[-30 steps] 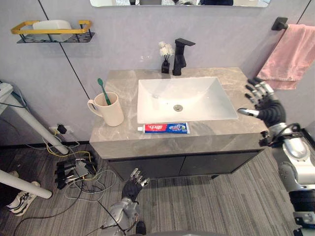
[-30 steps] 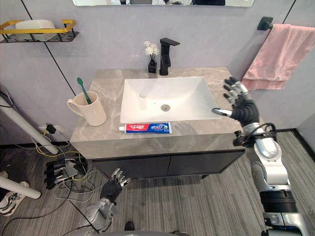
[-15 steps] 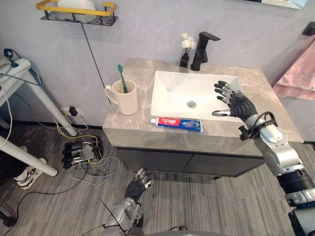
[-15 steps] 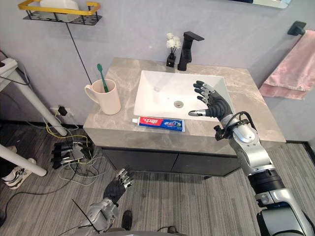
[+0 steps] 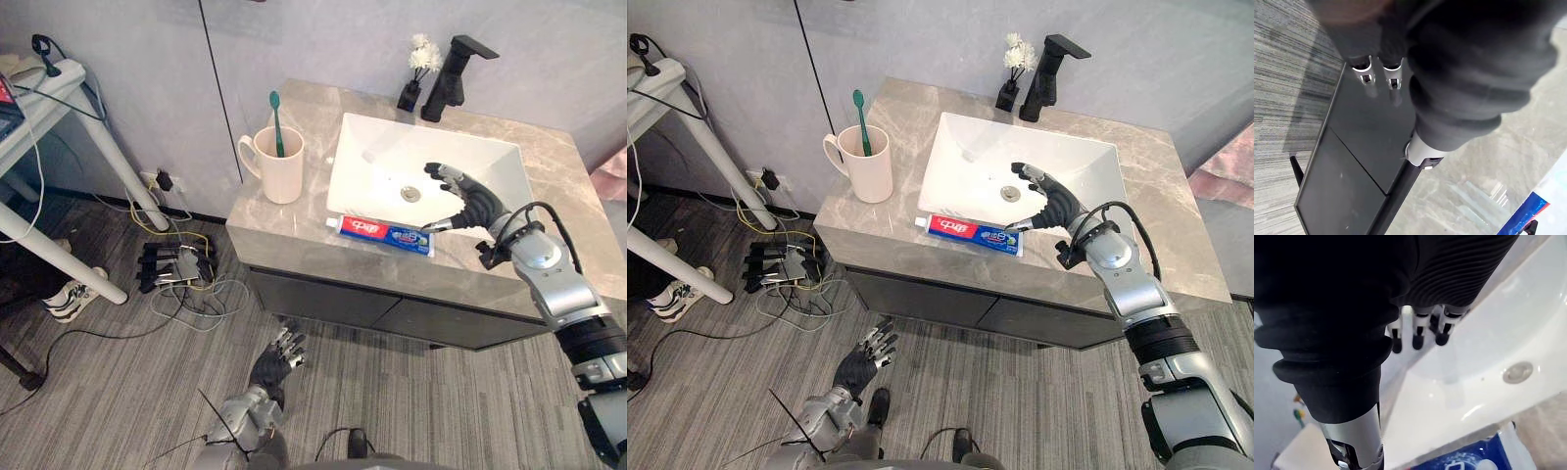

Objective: Organize washtable

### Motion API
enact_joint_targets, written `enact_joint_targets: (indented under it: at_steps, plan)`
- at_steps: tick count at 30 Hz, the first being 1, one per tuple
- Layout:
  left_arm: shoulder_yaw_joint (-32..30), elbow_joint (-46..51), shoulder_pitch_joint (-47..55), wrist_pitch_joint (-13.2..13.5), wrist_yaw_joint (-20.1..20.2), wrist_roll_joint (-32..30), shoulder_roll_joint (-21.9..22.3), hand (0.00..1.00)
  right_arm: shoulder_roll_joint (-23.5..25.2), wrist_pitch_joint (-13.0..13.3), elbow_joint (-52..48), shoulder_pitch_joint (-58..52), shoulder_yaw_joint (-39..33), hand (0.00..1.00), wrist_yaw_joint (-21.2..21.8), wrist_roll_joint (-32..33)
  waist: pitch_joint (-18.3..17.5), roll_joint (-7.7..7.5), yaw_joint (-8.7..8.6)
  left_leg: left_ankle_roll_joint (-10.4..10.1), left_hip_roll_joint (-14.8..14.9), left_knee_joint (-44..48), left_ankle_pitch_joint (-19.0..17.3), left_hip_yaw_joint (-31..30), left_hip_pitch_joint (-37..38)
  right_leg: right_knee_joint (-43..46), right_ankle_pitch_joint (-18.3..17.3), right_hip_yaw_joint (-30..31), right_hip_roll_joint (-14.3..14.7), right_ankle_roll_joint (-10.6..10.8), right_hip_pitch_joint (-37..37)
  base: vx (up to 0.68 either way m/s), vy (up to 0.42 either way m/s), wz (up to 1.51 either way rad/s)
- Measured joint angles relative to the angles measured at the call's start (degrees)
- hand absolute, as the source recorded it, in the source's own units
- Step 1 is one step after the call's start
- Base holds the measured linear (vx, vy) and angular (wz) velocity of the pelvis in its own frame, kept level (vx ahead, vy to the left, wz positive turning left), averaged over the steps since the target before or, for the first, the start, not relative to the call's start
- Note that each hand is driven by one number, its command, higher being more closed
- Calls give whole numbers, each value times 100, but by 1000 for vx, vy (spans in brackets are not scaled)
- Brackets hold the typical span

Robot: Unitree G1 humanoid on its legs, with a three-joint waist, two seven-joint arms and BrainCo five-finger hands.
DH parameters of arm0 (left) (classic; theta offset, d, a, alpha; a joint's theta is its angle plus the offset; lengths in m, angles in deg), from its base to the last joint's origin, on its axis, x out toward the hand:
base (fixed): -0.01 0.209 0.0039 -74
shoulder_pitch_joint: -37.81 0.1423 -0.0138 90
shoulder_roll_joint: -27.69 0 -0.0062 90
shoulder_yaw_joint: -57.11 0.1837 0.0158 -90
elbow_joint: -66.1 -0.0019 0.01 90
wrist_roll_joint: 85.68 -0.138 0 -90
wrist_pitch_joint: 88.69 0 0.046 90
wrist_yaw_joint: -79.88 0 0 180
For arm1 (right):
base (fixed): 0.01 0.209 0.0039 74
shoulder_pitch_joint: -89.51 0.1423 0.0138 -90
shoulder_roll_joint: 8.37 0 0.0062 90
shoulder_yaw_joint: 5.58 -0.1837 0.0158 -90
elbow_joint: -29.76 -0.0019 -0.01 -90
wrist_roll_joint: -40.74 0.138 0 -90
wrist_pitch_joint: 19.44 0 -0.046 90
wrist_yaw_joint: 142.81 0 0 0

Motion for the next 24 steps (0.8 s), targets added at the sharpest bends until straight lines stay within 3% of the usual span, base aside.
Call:
enact_joint_targets:
  at_steps: [19, 20, 24]
  plan:
    - [-6, 213, -77, 3, -5, -2, 5, 0, 234, 4, -4, 0, 9, 0, -142, -46, 371, 35, 7, 18, 14, 1, 75, -38, -344, 109, 17, -33, 11, -25, -375, -3, -1, 1]
    - [-6, 213, -80, 3, -5, -2, 5, 0, 236, 6, -6, 1, 9, 100, -142, -46, 389, 37, 7, 18, 16, 1, 75, -40, -350, 109, 19, -33, 14, -29, -379, 0, 0, 0]
    - [-8, 214, -85, 4, -9, -1, -1, 0, 258, 24, -18, 4, 23, 100, -135, -77, 483, 41, -1, 18, 17, 2, 75, -41, -364, 110, 20, -33, 14, -29, -394, 0, 0, 0]
